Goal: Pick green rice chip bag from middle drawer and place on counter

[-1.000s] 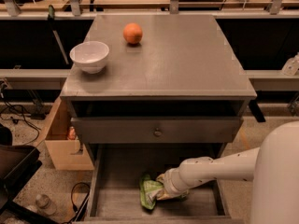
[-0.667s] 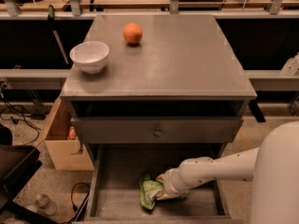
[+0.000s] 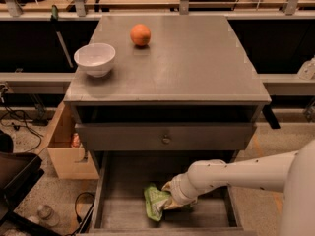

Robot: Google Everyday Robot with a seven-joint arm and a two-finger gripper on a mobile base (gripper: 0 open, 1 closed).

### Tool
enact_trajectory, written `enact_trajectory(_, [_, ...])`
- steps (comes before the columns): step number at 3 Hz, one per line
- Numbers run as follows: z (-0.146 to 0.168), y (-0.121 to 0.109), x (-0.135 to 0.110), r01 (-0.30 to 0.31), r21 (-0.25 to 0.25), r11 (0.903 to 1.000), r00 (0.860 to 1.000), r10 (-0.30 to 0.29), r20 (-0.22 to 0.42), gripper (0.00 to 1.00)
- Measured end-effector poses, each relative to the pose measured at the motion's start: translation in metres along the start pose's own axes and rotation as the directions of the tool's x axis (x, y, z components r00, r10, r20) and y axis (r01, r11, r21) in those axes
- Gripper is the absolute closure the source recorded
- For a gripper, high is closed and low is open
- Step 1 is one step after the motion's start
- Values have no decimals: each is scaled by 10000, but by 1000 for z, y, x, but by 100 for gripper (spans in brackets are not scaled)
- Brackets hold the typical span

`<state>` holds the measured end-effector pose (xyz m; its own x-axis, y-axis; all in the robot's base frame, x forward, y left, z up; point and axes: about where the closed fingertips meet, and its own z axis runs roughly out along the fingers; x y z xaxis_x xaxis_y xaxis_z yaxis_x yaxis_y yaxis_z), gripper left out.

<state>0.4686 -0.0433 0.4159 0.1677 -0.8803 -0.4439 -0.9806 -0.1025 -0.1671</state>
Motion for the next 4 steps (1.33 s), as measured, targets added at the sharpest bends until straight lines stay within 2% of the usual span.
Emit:
enact_trajectory(1, [-68, -15, -33, 382, 205, 9991, 9971, -395, 648, 100])
enact_trajectory(2, [-161, -23, -59, 551, 795, 9953, 9861, -667, 1523, 100])
enact_trajectory(3, [-249, -10, -64, 358, 1419, 9892, 9730, -668, 2208, 100])
enact_trajectory(4, [-329, 8, -63, -289, 2365, 9712, 9752, -246, 2202, 100])
